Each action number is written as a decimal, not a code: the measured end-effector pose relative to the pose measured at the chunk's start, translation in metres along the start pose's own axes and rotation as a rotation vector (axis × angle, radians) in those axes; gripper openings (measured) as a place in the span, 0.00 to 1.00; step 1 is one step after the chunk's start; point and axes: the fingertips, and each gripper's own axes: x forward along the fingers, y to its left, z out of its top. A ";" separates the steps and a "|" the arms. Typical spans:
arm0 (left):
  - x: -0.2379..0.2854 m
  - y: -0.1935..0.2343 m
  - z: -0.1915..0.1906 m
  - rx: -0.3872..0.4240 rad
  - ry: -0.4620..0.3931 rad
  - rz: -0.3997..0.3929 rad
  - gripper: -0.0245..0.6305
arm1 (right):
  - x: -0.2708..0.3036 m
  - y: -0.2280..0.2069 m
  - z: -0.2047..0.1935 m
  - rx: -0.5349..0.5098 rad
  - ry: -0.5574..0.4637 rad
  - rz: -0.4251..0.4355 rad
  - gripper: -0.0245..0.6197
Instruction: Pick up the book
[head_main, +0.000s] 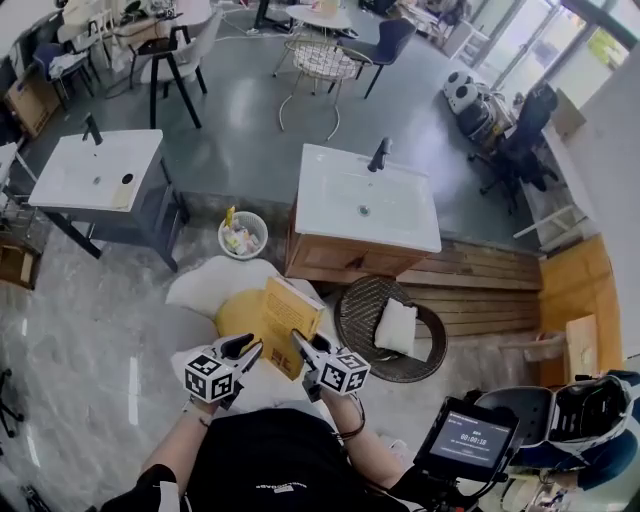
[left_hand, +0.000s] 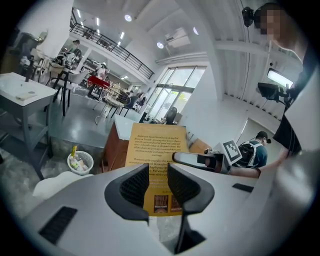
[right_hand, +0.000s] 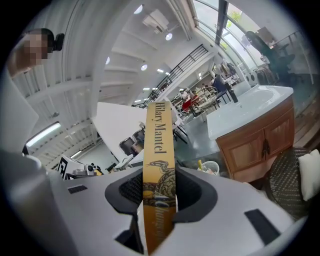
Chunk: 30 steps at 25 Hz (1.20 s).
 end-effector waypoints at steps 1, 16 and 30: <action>0.002 -0.007 0.004 -0.001 -0.001 0.005 0.20 | -0.004 0.003 0.004 -0.005 0.008 0.018 0.29; -0.061 0.004 0.056 0.049 -0.095 0.053 0.20 | 0.014 0.081 0.025 -0.115 0.012 0.061 0.29; -0.068 0.010 0.087 0.044 -0.170 0.046 0.20 | 0.028 0.091 0.046 -0.175 -0.016 0.079 0.29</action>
